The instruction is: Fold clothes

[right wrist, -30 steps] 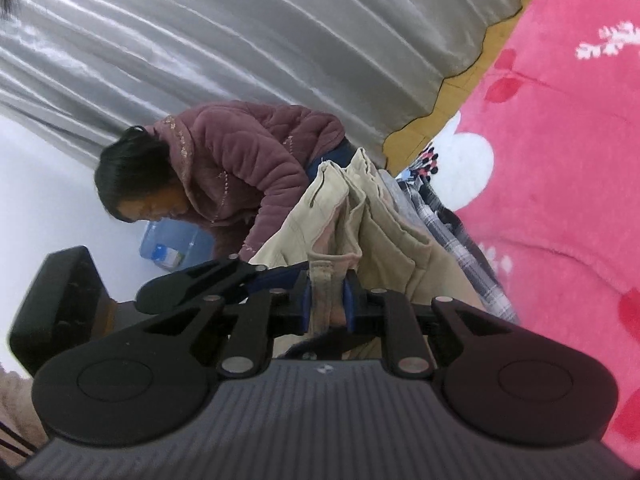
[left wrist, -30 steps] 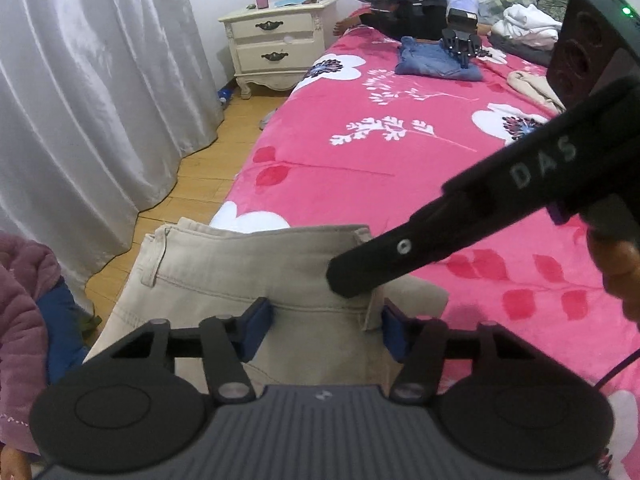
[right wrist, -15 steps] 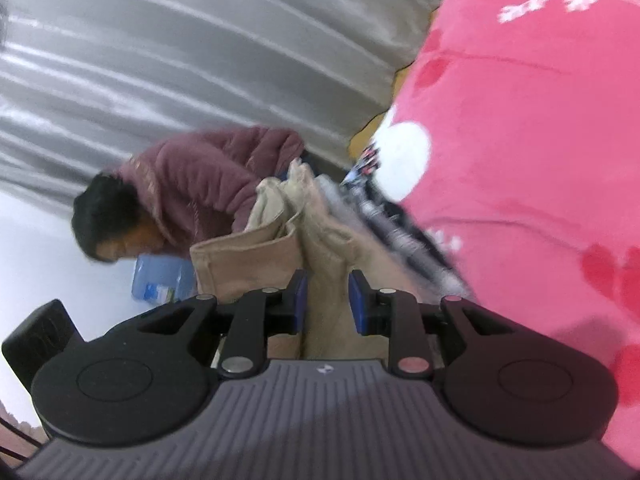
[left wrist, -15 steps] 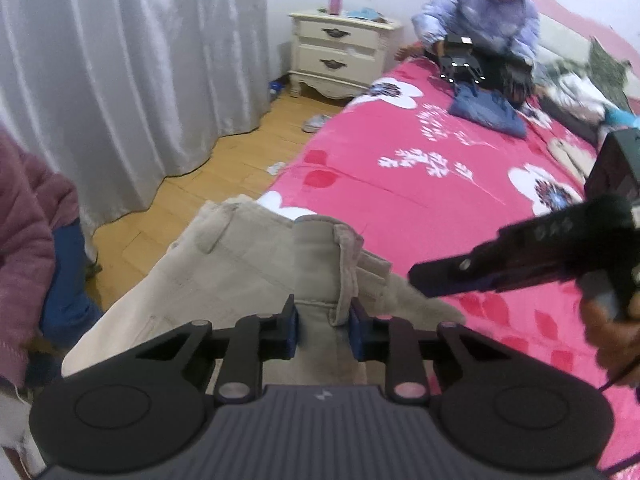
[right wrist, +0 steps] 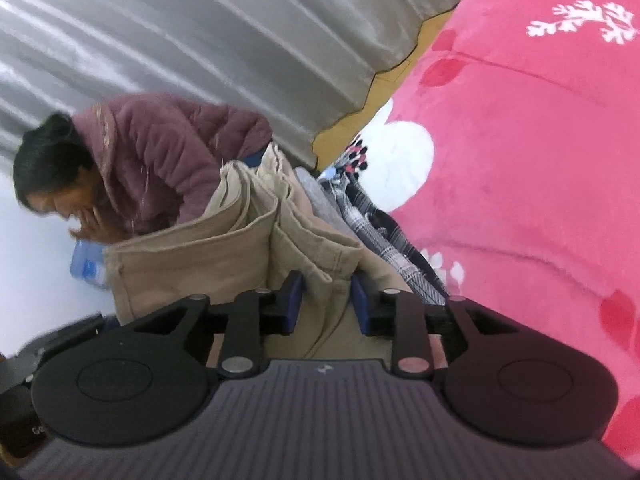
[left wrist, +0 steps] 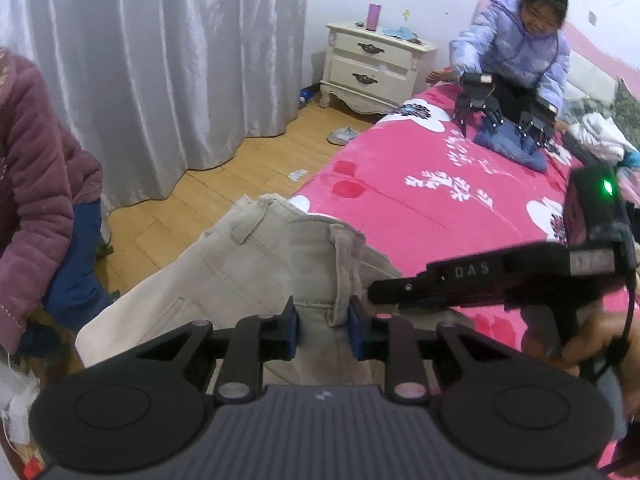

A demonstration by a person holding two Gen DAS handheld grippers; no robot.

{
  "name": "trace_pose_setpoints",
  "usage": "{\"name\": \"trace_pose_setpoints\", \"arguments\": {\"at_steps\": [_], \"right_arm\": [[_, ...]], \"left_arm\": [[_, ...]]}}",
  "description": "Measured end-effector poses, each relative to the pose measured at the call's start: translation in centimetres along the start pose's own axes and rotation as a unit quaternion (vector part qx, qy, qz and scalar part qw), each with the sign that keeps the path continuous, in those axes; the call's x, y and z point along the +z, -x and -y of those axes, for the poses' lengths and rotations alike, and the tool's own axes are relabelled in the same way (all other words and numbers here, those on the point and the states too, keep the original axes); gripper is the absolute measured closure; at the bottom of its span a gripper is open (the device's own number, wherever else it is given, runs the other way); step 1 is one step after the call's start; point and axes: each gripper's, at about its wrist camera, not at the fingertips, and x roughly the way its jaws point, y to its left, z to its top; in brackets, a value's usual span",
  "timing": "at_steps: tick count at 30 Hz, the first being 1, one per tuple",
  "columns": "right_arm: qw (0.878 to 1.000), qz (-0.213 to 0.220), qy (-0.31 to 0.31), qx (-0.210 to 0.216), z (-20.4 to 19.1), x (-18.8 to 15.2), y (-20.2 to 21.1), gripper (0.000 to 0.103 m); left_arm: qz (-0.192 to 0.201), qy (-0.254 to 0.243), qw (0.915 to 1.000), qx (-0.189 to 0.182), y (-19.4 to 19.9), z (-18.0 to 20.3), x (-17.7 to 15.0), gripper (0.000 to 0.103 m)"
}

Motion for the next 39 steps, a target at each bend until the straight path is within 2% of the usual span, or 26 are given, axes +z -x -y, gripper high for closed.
{"name": "trace_pose_setpoints", "arguments": {"at_steps": [4,7,12,15,19,21,22,24,25,26,30,36,39], "right_arm": [[0.999,0.016,-0.012,0.028,-0.5,-1.1,1.2,0.094],[0.999,0.022,-0.017,0.046,-1.3,-1.7,2.7,0.096],[0.999,-0.004,-0.032,0.026,-0.3,-2.1,2.3,0.085],[0.999,-0.005,-0.033,0.029,0.8,-1.7,1.7,0.083],[0.999,-0.006,-0.016,0.035,0.6,-0.9,0.4,0.075],[0.999,0.0,-0.013,0.036,0.5,-0.7,-0.3,0.074],[0.999,0.005,-0.015,0.038,0.6,-0.6,-0.6,0.075],[0.999,0.012,-0.026,0.035,0.7,-0.5,-0.7,0.084],[0.999,0.016,-0.031,0.039,0.6,-0.6,-0.3,0.094],[0.998,0.02,-0.037,0.046,0.5,-0.8,0.2,0.096],[0.997,0.033,-0.053,0.047,0.0,-1.9,2.6,0.098],[0.993,0.028,-0.105,0.044,2.2,-3.1,3.2,0.099],[0.994,0.032,-0.087,0.053,1.4,-3.0,3.5,0.099]], "left_arm": [[0.0,0.0,1.0,-0.003,0.7,0.1,-0.2,0.079],[0.0,-0.002,1.0,-0.006,1.3,0.2,-0.4,0.079],[0.002,0.0,1.0,-0.004,0.8,0.2,-0.4,0.079],[0.005,-0.002,1.0,-0.001,0.6,0.4,-0.5,0.079],[0.007,-0.003,0.9999,0.006,0.9,0.5,-0.5,0.079],[0.008,0.0,0.9999,0.01,1.1,0.5,-0.3,0.079],[0.008,0.002,0.9999,0.013,1.1,0.5,-0.3,0.079],[0.006,0.006,0.9999,0.014,1.1,0.5,-0.1,0.079],[0.005,0.008,0.9999,0.014,1.2,0.6,-0.1,0.079],[0.006,0.007,0.9999,0.014,1.3,0.7,-0.1,0.079],[0.007,0.001,1.0,0.007,1.3,1.7,-0.6,0.079],[0.01,-0.01,0.9999,0.002,0.3,3.0,-0.8,0.079],[0.013,-0.014,0.9998,0.001,0.1,3.4,-0.9,0.079]]}}
